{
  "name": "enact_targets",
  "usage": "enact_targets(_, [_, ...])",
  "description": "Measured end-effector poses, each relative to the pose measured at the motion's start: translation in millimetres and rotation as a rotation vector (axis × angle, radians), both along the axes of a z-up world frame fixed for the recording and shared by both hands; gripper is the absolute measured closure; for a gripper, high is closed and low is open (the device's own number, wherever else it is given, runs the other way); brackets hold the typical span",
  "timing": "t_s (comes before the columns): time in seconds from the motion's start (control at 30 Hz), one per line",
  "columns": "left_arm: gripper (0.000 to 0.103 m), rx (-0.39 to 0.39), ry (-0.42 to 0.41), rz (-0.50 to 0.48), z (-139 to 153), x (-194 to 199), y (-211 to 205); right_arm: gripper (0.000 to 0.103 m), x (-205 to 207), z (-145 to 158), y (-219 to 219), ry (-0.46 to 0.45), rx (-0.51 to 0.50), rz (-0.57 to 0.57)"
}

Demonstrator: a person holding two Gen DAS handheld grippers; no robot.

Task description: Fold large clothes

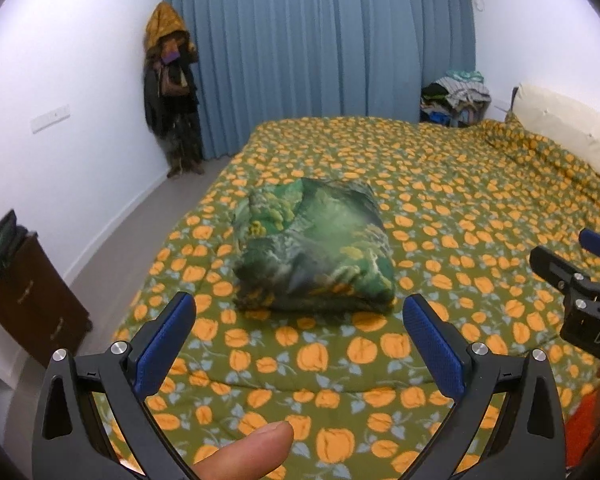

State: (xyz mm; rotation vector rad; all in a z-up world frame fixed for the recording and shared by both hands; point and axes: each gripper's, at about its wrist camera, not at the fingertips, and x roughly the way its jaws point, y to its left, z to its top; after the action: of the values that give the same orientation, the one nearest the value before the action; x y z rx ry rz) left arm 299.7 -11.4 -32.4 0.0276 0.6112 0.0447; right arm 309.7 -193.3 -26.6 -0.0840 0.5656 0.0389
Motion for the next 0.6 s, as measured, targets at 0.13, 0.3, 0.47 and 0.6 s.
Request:
enact_targets(0.13, [0.0, -0.015, 0.015, 0.007, 4, -11, 0, 0.013, -15, 7, -2, -0.038, 0.03, 0.007])
enact_targets(0.3, [0.0, -0.038, 0.014, 0.0, 15, -23, -3, 0.013, -29, 18, 5, -0.065, 0.014, 0.028])
enact_targets(0.47, [0.0, -0.022, 0.007, -0.002, 24, -29, -7, 0.012, -29, 23, 9, -0.031, 0.052, 0.045])
enact_targets(0.6, [0.0, -0.009, 0.012, 0.019, 24, -29, -6, 0.0, -29, 21, 8, -0.009, 0.068, 0.04])
